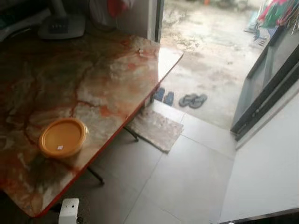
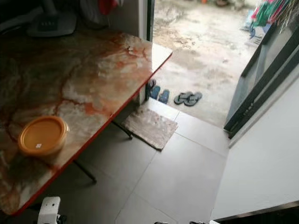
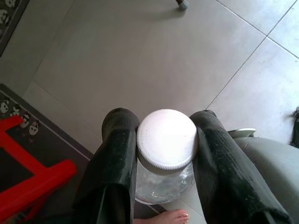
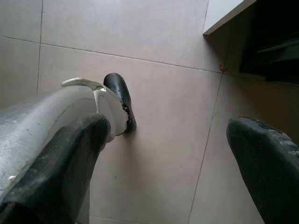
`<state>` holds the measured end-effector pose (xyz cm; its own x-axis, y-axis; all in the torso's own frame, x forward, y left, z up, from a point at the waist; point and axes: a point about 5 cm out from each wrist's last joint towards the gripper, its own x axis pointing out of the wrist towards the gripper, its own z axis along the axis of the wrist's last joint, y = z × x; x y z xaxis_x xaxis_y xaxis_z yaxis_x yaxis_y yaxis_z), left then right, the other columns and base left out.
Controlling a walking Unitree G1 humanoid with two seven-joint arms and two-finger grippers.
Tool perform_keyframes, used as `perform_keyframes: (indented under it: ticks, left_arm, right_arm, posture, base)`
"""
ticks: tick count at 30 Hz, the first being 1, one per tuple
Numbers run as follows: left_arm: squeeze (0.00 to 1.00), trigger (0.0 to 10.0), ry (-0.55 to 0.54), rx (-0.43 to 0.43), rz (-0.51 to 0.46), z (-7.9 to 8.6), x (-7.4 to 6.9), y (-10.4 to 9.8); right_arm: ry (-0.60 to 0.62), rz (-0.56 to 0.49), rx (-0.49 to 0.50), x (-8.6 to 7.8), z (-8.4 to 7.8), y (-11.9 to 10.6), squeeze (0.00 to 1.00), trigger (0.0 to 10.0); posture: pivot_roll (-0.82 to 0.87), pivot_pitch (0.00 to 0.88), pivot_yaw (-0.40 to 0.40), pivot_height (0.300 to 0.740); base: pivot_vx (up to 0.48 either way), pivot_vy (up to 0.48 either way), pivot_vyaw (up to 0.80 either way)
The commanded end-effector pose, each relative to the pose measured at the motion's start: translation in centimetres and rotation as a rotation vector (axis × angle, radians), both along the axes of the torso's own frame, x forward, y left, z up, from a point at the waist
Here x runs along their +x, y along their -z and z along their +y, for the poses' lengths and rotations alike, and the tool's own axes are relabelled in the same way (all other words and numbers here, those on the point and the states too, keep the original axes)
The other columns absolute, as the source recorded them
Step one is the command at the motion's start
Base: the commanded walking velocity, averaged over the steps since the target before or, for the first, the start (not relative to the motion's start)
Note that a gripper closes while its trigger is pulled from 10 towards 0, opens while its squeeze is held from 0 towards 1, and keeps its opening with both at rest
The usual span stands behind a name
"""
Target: Restocking fridge
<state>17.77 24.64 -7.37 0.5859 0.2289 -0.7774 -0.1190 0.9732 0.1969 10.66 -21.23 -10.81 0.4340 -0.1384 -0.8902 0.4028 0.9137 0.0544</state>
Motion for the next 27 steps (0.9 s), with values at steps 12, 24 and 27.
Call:
perform_keyframes:
  ticks: [12, 24, 27]
  left_arm:
    - [0.0, 10.0, 0.009, 0.014, 0.029, -0.01, -0.56, 0.29]
    - [0.0, 10.0, 0.008, 0.016, 0.032, -0.04, -0.67, 0.35]
    - [0.0, 10.0, 0.01, 0.016, 0.034, -0.09, -0.71, 0.39]
  right_arm:
    - [0.008, 0.027, 0.019, -0.81, 0.33, 0.29, 0.0, 10.0]
    - [-0.012, 0.032, 0.018, -0.83, 0.33, 0.29, 0.0, 10.0]
    - [-0.016, 0.033, 0.018, -0.85, 0.3, 0.29, 0.0, 10.0]
  posture:
    - [0.08, 0.151, -0.004, 0.74]
    - [0.09, 0.154, -0.006, 0.74]
    - [0.09, 0.155, -0.007, 0.74]
  base:
    - [0.0, -0.138, -0.18]
    - [0.0, -0.023, -0.78]
    - [0.0, 0.0, -0.75]
